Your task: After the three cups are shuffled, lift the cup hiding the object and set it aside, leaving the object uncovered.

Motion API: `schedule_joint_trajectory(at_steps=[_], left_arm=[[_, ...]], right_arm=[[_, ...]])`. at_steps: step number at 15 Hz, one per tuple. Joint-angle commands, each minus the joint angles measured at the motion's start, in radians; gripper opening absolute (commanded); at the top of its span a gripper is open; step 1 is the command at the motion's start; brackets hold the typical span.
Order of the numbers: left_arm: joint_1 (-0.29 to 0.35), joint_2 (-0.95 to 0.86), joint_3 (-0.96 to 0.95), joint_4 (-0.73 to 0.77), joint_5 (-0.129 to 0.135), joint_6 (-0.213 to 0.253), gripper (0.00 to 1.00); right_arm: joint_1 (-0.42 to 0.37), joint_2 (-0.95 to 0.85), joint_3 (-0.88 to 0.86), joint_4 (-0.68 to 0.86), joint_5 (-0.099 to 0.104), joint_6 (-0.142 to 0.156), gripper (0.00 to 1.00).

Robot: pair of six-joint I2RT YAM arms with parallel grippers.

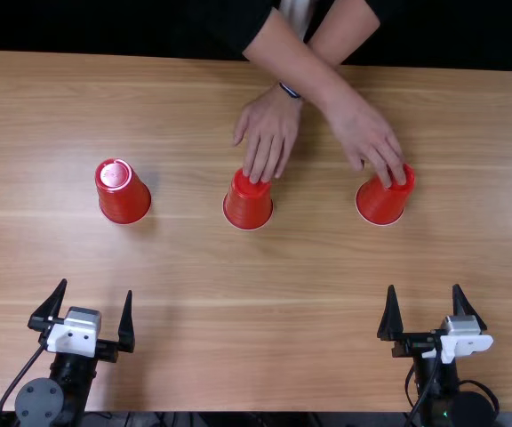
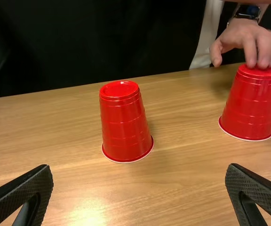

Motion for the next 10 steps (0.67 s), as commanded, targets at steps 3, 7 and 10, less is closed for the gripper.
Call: schedule_joint_trajectory(at_steps=[3,7,10], left_arm=[[0.008,-0.01,-0.031,-0.008,0.002,0.011,1.0],[0.008,-0.01,-0.033,-0.008,0.002,0.009,1.0],[0.007,-0.01,-0.031,-0.006,0.011,0.011,1.0]], right_arm=[[-0.009,-0.006,-0.01,0.008,-0.002,0.007,1.0],[-0.009,-0.006,-0.01,0.008,-0.002,0.007,1.0],[-0.009,-0.006,-0.01,0.008,-0.002,0.007,1.0]])
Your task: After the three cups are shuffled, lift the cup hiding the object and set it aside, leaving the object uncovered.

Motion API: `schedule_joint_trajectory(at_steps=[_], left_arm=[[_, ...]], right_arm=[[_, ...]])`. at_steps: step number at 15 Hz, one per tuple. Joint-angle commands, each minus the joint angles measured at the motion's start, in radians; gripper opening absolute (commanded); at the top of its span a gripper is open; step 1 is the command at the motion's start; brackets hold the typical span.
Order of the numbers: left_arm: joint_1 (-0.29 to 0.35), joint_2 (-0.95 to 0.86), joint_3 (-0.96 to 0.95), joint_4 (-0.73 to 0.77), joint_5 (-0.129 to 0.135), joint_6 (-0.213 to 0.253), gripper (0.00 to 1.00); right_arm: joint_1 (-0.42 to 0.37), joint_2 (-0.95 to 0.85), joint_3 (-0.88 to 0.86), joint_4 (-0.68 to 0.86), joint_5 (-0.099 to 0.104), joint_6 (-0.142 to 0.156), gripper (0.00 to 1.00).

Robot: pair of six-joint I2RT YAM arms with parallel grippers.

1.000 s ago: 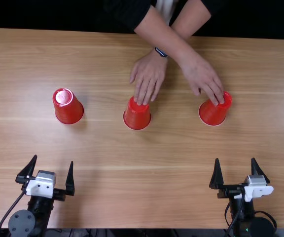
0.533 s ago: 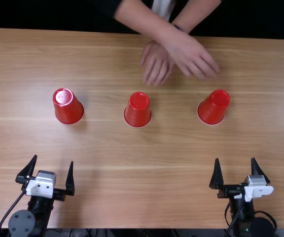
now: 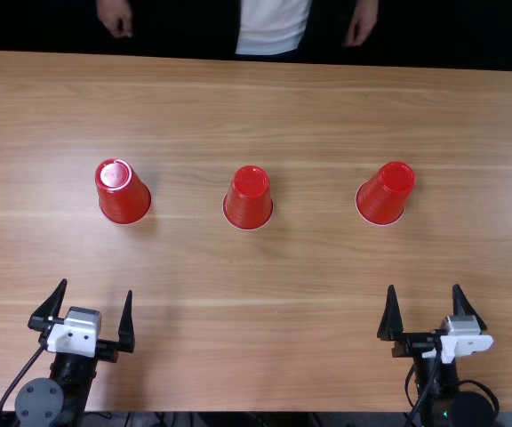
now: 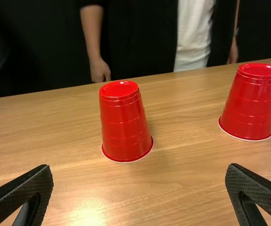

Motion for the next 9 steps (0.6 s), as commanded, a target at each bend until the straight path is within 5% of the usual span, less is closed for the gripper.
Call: schedule_joint_trajectory(at_steps=[1,9], left_arm=[[0.007,-0.01,-0.031,-0.005,0.01,0.012,1.0],[0.005,-0.01,-0.021,-0.014,0.003,0.012,1.0]], right_arm=[[-0.007,-0.006,-0.01,0.008,-0.002,0.007,1.0],[-0.009,-0.006,0.018,0.008,0.007,0.003,1.0]])
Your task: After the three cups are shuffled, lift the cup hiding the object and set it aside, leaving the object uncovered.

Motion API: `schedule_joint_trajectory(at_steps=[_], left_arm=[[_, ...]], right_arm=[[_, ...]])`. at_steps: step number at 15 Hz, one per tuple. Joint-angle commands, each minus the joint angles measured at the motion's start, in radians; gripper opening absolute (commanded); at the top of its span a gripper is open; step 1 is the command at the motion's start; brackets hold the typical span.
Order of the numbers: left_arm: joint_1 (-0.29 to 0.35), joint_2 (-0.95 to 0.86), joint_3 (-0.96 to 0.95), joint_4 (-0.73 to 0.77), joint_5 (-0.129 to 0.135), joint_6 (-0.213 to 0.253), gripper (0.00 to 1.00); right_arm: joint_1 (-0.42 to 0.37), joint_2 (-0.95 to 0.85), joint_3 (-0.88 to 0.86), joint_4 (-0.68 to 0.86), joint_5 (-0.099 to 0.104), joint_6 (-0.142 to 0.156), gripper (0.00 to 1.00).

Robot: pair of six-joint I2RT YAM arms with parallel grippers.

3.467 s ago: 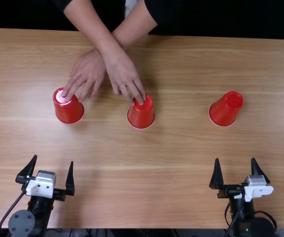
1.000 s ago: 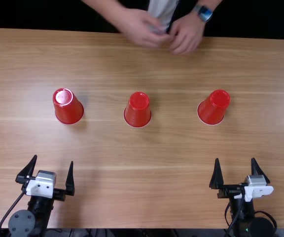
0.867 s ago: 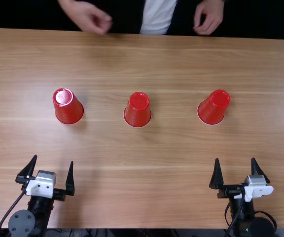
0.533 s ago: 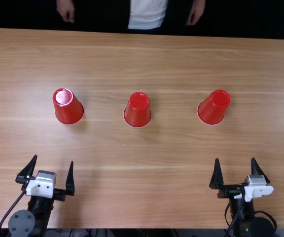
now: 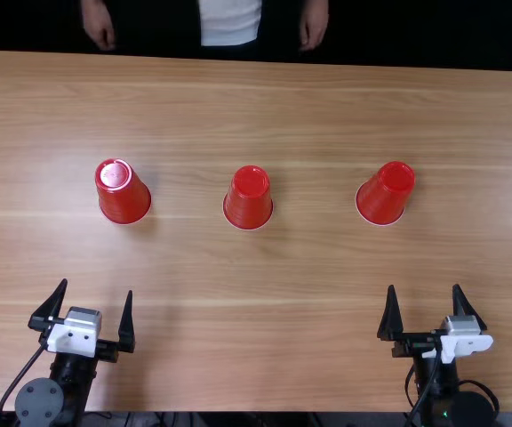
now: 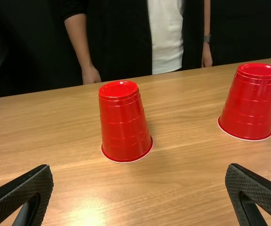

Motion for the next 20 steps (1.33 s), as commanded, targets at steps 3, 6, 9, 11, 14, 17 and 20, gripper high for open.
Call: schedule_joint_trajectory(at_steps=[3,6,9,11,14,17,20], left_arm=[[0.005,-0.01,0.122,-0.017,-0.004,0.015,1.0],[0.005,0.134,0.289,-0.036,-0.05,0.015,1.0],[0.004,0.307,0.539,-0.144,-0.097,0.013,1.0],[0.001,0.422,0.704,-0.238,-0.125,0.013,1.0],[-0.025,0.547,0.876,-0.365,-0.2,0.013,1.0],[-0.061,0.706,1.04,-0.555,-0.269,0.013,1.0],[-0.059,0.817,1.178,-0.708,-0.272,0.008,1.0]], right_arm=[[-0.012,-0.006,0.112,0.008,0.003,-0.003,1.0],[-0.015,0.027,0.261,0.002,0.005,-0.005,1.0],[-0.015,0.213,0.477,-0.022,0.005,-0.009,1.0],[-0.021,0.333,0.62,-0.141,0.007,-0.033,1.0],[-0.041,0.495,0.801,-0.32,0.005,-0.066,1.0],[-0.041,0.666,0.98,-0.546,0.0,-0.079,1.0],[-0.041,0.796,1.126,-0.716,-0.002,-0.079,1.0]])
